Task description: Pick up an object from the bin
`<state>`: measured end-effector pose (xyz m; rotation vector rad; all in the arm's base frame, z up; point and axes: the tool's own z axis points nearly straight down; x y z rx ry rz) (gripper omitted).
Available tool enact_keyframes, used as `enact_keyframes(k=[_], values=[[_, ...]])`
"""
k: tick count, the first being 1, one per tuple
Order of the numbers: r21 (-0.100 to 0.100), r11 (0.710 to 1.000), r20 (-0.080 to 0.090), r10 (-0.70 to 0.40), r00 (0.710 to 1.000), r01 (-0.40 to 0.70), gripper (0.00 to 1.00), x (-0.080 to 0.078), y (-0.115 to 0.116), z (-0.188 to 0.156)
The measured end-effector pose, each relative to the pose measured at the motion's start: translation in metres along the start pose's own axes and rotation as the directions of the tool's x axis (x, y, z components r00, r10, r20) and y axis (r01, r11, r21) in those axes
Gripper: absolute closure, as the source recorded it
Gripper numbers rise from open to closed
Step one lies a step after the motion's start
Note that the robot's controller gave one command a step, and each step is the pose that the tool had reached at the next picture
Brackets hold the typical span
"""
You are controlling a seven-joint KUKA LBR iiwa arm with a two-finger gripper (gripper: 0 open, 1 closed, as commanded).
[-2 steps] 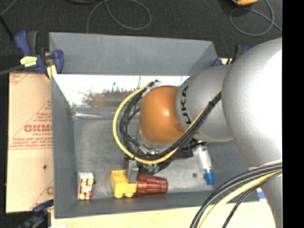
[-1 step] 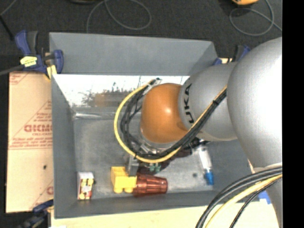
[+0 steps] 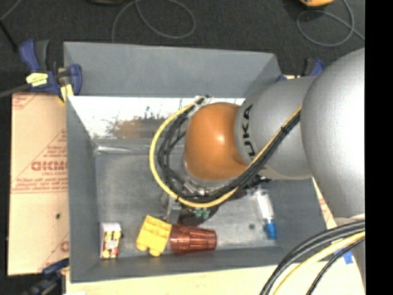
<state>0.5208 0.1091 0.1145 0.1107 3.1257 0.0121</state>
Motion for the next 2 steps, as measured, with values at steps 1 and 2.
enact_keyframes(k=[1,2], values=[[0.001,1.0,-0.002,0.001,1.0,-0.001,1.0,0.0001,-0.0002,-0.0127],[0.0,1.0,-0.004,0.003,1.0,-0.003,1.0,0.0003,0.0,-0.0196]])
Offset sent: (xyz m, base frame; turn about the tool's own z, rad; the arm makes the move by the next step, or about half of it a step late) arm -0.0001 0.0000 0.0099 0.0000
